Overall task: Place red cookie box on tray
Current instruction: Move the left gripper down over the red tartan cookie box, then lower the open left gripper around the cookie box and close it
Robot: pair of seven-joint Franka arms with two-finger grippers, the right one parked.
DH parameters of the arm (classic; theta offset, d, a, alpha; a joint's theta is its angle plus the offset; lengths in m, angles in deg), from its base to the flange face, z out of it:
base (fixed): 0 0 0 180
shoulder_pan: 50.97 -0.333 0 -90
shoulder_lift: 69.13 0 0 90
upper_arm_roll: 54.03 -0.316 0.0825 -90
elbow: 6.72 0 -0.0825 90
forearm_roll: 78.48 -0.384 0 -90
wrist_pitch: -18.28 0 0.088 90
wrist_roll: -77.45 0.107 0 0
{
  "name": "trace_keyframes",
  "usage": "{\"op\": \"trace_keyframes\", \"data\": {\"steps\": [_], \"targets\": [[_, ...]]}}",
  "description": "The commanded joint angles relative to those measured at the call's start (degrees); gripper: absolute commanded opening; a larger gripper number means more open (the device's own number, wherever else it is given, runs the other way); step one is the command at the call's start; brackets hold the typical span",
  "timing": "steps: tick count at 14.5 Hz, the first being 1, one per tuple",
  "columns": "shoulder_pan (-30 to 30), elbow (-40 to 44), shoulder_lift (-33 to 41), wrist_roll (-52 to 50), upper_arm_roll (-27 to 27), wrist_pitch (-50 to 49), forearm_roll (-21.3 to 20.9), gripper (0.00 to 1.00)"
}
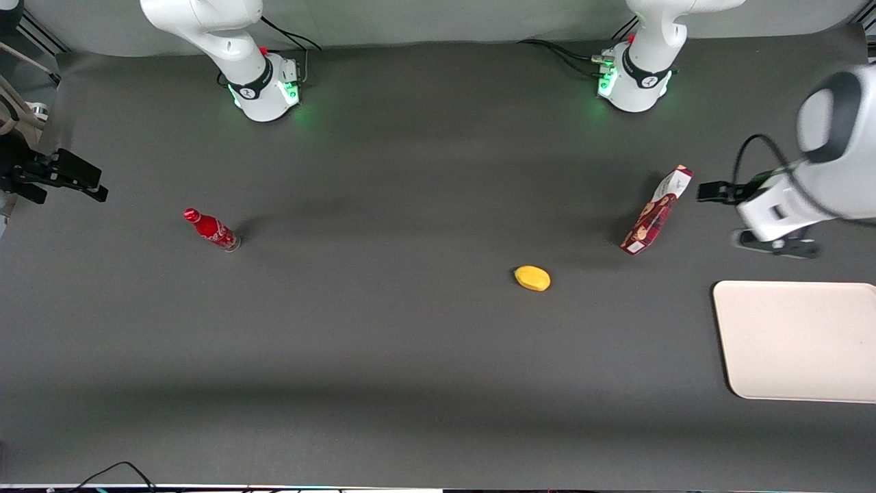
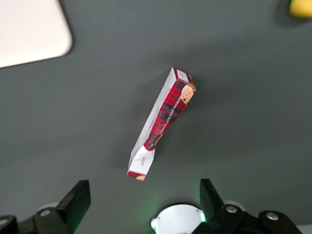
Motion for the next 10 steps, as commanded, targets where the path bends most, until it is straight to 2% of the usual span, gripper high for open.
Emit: {"op": "trace_keyframes", "data": {"steps": [1, 5, 10], "targets": [[-0.3, -14.9, 3.2, 6.4, -0.2, 12.0, 2.4, 1.00], [-0.3, -29.1, 4.1, 9.2, 0.4, 32.1, 2.3, 1.00], [-0.3, -39.6, 3.7, 9.4, 2.2, 47.4, 2.5, 1.00]]}}
